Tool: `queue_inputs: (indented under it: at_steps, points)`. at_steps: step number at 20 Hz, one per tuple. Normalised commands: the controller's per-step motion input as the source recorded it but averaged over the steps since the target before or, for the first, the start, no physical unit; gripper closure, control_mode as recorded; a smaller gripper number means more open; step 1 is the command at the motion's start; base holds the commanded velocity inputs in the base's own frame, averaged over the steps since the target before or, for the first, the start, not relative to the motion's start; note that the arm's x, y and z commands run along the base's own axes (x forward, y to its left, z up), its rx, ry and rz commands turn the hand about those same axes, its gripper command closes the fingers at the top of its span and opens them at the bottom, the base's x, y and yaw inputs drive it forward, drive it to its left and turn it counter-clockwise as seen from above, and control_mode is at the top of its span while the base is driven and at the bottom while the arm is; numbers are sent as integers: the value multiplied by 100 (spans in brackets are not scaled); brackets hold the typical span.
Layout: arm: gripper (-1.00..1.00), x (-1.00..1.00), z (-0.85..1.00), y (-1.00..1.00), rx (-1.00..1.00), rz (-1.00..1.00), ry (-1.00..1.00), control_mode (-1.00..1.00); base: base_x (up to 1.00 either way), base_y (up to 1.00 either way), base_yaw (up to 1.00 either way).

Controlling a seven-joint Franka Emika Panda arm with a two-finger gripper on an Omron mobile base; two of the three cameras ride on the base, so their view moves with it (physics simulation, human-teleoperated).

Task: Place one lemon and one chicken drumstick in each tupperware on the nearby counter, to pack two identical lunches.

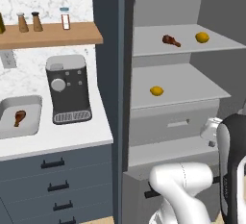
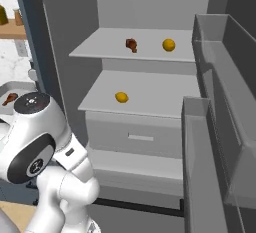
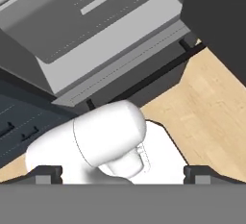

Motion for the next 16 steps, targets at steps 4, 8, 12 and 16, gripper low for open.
queue_inputs:
  at_steps: [4, 8, 12, 16]
  points:
    - [-100, 50, 11, -28, 1, 0, -13, -100, 0, 0, 0]
    - [-100, 94, 3, -32, 0, 0, -15, -100, 0, 0, 0]
    - [-100, 100, 0, -3, 0, 0, -7, -100, 0, 0, 0]
    - [-100, 79, 4, 4, 0, 3, -15, -100, 0, 0, 0]
